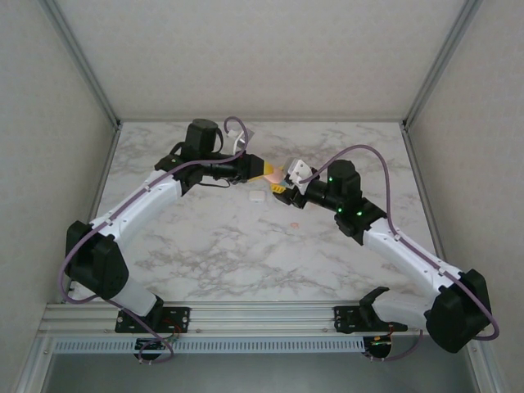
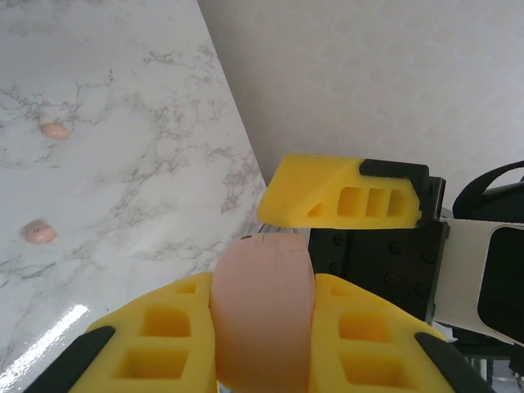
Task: Insert wireless bluetooth earbuds into charging case
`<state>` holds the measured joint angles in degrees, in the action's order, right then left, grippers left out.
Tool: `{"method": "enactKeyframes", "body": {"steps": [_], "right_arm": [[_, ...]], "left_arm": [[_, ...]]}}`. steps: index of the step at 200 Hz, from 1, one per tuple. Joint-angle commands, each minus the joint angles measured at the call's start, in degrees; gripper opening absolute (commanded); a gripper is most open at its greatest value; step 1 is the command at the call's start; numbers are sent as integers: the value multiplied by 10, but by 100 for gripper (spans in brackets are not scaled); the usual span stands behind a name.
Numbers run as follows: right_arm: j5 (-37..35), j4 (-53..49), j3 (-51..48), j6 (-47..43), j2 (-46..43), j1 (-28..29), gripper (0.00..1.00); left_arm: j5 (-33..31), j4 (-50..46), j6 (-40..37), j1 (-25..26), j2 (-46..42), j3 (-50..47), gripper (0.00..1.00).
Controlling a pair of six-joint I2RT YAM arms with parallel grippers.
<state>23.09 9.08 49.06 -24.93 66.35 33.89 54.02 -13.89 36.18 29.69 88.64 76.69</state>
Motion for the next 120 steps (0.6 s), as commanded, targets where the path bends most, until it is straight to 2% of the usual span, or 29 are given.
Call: {"method": "enactKeyframes", "body": {"steps": [1,50,67,82,103,120], "right_arm": [[21,-1,8,-6,-21,-12,47],[32,-16,21,0,-11,-15,49],[34,-8,23,7,-7,-14,46],[34,-4,24,13,-6,-15,40],[51,-12,34,30,-7,-19,38],[75,-36,50,47,-8,-23,35]], "left_arm": [[25,6,17,1,-8,10,7],[39,16,21,2,-13,13,8],[40,16,20,2,-16,11,8],[41,16,19,2,-18,12,11],[34,6,2,2,-23,15,20],[12,-10,-27,2,-32,17,39]]}}
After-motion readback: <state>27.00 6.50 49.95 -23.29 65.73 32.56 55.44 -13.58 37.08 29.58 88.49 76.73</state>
